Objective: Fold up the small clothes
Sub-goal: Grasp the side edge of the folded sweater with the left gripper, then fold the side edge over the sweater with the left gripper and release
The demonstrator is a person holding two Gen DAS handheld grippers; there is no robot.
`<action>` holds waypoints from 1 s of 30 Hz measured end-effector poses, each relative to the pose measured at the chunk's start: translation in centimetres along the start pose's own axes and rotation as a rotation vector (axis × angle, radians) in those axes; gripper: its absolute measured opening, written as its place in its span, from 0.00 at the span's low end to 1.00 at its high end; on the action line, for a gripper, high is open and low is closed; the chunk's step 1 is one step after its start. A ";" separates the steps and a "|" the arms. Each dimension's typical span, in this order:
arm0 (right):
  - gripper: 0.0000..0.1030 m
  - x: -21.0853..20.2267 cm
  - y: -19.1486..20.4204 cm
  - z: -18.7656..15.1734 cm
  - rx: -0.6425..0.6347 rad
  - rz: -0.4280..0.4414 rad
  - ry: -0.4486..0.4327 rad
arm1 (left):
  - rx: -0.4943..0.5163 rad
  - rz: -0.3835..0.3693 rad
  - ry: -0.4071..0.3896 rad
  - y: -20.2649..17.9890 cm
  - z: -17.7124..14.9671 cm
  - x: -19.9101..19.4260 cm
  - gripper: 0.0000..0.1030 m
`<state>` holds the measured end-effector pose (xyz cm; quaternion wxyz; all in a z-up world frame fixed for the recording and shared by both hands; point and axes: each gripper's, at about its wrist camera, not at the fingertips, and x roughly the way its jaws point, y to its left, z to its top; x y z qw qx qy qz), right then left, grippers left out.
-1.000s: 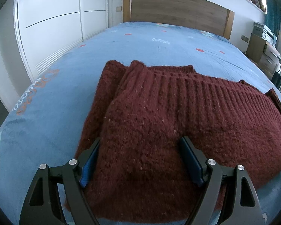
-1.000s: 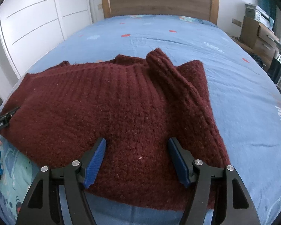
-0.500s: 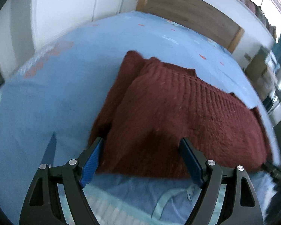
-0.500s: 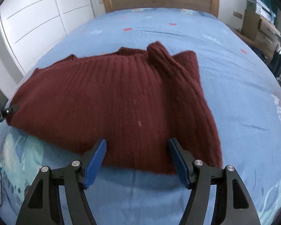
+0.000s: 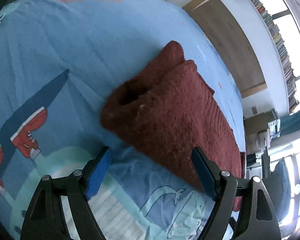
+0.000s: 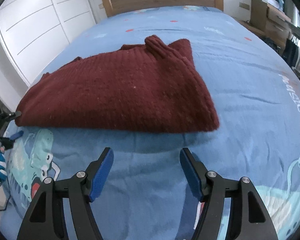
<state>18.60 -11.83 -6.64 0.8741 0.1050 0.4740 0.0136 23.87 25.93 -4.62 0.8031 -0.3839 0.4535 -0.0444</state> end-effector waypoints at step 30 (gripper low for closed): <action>0.68 -3.0 -5.2 -1.1 0.093 0.051 -0.043 | -0.246 -0.223 -0.113 -2.2 7.6 0.1 0.18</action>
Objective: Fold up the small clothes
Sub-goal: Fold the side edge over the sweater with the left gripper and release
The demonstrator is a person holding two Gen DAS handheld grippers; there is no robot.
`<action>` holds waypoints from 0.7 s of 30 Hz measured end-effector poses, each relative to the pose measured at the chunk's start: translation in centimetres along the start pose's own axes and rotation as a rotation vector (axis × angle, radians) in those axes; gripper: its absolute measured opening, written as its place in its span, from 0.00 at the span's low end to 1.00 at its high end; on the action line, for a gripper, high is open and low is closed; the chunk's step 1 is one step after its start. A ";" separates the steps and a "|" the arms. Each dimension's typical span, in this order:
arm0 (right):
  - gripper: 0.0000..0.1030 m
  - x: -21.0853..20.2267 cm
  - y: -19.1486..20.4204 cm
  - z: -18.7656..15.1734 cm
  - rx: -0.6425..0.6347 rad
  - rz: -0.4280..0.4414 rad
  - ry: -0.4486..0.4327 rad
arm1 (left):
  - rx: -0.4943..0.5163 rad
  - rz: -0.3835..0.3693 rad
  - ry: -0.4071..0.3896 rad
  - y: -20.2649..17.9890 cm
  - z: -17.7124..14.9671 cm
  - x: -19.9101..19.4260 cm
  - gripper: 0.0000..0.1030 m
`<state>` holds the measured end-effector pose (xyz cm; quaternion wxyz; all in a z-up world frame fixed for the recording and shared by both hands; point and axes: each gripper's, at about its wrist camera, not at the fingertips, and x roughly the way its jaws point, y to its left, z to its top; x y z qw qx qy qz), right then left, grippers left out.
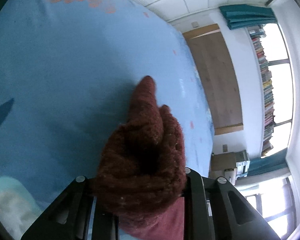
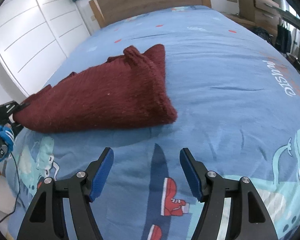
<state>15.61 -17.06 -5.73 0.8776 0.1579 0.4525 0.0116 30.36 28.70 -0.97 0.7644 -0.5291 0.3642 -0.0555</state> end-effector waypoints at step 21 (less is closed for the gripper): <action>0.68 -4.2 -5.2 0.5 0.106 0.024 -0.122 | 0.230 -0.162 0.356 -19.1 -14.6 15.0 0.17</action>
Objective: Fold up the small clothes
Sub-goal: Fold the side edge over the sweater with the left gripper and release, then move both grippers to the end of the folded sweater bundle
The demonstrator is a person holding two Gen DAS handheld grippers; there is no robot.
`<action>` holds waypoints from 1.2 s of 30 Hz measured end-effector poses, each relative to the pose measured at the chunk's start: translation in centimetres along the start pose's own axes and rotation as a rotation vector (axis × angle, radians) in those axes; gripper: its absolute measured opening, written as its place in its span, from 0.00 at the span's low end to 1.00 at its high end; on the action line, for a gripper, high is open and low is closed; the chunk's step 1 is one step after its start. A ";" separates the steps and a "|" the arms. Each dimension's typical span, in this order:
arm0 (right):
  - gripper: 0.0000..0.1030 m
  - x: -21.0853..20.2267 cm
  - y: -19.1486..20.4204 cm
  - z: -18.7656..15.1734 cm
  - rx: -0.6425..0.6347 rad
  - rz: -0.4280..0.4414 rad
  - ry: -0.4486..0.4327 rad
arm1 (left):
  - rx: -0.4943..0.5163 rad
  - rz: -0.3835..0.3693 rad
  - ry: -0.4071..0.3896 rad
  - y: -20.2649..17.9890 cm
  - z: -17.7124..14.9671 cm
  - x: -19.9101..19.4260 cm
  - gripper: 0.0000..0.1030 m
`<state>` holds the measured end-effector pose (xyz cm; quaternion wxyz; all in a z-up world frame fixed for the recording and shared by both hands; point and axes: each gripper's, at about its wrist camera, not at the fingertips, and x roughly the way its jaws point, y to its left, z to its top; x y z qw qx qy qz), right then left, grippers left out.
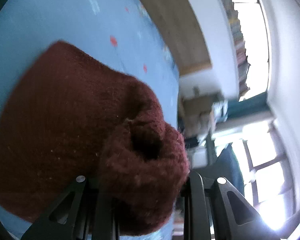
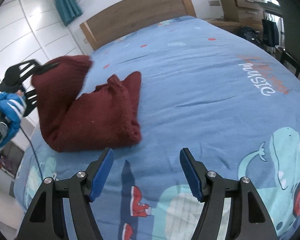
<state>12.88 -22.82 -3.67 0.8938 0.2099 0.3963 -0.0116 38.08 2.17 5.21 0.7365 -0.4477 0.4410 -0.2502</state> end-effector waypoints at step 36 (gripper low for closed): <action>0.68 0.1 -1.6 -2.6 0.009 -0.110 0.064 | 0.445 0.146 0.332 -4.4 -14.5 5.7 0.44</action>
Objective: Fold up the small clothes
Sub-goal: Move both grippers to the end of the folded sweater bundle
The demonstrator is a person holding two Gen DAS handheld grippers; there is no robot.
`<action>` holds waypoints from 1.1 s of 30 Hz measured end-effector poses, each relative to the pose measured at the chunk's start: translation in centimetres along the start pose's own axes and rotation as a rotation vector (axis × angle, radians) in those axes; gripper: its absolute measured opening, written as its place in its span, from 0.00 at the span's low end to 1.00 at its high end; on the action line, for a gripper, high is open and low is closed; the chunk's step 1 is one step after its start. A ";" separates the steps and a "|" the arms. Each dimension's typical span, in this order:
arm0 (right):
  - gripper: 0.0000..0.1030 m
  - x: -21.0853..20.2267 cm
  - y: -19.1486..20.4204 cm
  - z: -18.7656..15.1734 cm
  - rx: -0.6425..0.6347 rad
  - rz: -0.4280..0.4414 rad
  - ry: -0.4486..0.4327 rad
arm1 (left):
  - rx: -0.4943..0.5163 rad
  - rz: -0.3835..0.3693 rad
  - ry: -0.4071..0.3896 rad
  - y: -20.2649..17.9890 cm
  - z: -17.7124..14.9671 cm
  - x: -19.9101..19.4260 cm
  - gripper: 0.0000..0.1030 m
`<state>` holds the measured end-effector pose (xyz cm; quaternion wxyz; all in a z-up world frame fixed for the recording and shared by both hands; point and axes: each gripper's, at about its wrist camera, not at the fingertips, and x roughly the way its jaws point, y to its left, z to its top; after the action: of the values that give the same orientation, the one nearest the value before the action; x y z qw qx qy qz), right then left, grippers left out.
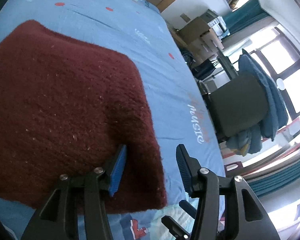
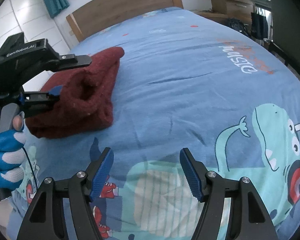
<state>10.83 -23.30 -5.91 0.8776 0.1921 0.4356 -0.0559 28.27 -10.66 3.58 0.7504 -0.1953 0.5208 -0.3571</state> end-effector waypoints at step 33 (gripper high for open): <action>0.65 8.8 11.5 10.6 -0.224 0.129 0.016 | 0.431 0.227 -0.010 7.6 -5.0 -6.4 0.45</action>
<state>27.18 -16.19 -3.72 0.8919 0.1209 0.4329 0.0510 24.94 -0.46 0.68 0.8125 0.0273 0.4475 -0.3725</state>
